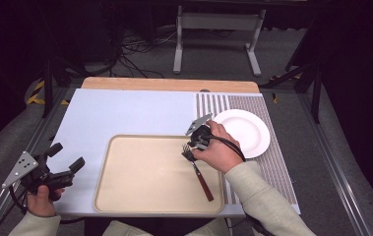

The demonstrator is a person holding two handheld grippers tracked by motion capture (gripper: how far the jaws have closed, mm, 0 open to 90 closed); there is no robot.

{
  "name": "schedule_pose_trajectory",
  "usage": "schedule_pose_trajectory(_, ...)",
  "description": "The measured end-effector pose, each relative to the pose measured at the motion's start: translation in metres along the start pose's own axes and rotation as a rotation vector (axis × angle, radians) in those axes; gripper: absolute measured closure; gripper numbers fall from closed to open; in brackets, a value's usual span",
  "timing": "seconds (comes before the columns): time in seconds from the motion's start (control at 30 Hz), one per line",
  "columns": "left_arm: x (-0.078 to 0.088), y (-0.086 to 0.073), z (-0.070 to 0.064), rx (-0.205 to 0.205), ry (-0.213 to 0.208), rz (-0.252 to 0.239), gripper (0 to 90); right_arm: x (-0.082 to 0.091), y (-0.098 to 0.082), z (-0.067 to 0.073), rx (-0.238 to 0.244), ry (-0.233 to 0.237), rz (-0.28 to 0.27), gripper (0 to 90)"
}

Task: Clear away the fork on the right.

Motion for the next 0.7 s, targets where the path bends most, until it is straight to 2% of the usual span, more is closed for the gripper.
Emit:
schedule_pose_trajectory(0.03,0.0,0.0,0.0,0.0,0.0,0.0,1.5,0.0,0.0,0.0,0.0,0.0,0.0,57.4)
schedule_pose_trajectory(0.1,0.0,0.0,0.0,-0.005,-0.002,0.001,1.5,-0.001,0.002,0.0,0.055,0.016,-0.005,67.0)
schedule_pose_trajectory(0.13,0.0,0.0,0.0,-0.005,-0.003,0.001,1.5,-0.003,0.002,0.001,0.08,0.03,-0.008,75.2)
schedule_pose_trajectory(0.27,0.0,0.001,0.0,-0.003,-0.001,-0.003,1.5,-0.006,0.005,0.0,0.126,0.042,-0.019,89.6)
schedule_pose_trajectory(0.43,0.0,0.001,0.0,-0.004,-0.002,-0.001,1.6,-0.012,0.007,-0.002,0.162,0.038,-0.038,89.9)
schedule_pose_trajectory(0.7,0.0,0.001,0.0,-0.005,-0.003,-0.001,1.7,-0.028,0.005,-0.003,0.158,0.049,-0.054,89.9)
Point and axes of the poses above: each handheld gripper's, and its own axes: x roughly backward along the jaws, y roughly out of its top, z roughly to its left, the point moved 9 cm from there along -x, roughly forward along the jaws, and after that the axes turned 15 degrees about -z, right-handed, at the moved point
